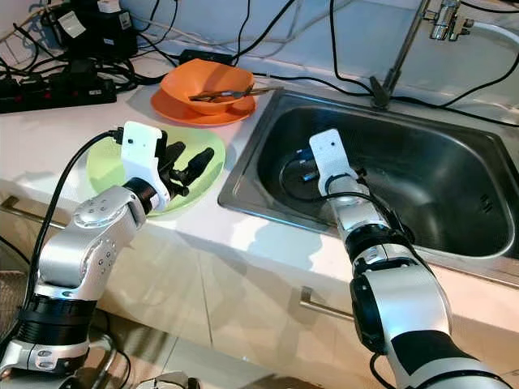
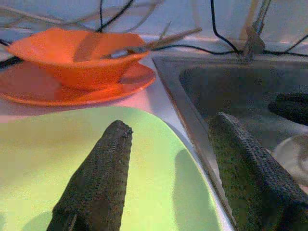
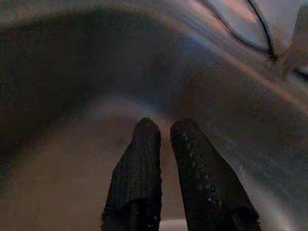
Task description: Kitchen organization
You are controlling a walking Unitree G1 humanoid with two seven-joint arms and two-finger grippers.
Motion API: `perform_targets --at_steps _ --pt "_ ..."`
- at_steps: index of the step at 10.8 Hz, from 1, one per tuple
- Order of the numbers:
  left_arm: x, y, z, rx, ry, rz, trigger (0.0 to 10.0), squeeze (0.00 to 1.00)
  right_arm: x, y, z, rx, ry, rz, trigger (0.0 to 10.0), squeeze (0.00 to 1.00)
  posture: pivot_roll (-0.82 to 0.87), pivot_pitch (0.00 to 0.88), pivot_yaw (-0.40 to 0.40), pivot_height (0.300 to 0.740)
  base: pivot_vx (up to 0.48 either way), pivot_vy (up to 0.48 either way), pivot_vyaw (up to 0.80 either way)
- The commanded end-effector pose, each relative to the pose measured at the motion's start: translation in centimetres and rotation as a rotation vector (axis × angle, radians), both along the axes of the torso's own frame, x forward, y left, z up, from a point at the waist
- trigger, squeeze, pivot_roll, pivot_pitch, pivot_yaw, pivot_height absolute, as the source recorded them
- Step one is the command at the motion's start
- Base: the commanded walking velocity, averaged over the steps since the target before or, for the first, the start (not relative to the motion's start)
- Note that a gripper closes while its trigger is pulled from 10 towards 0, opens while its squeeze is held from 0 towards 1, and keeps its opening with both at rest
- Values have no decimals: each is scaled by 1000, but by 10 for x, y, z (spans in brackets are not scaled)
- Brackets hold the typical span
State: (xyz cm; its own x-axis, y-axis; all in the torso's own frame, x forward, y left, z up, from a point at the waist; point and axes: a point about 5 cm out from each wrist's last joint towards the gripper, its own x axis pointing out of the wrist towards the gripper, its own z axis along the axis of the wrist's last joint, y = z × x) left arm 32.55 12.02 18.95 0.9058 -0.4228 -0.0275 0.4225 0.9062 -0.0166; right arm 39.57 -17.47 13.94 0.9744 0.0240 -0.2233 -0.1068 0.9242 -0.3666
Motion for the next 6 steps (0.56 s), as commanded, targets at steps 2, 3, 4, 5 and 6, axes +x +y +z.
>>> perform_targets --at_steps 2,3,4,5,6 --pt "3 8 13 -18 -90 76 10000 0 7 12 30 148 -177 49 10000 0 129 12 -62 740 0 0 0" --pt "5 19 21 -39 -137 129 10000 0 7 27 48 330 -285 141 10000 0 128 15 -61 740 0 0 0" --pt "7 30 26 -37 -160 174 10000 0 2 42 59 464 -360 229 10000 0 126 19 -58 740 0 0 0" --pt "9 41 28 -22 -166 213 10000 0 -6 54 62 563 -406 283 10000 0 117 25 -50 740 0 0 0" --pt "8 49 28 -5 -169 231 10000 0 -11 60 58 597 -406 313 10000 0 111 30 -47 740 0 0 0"
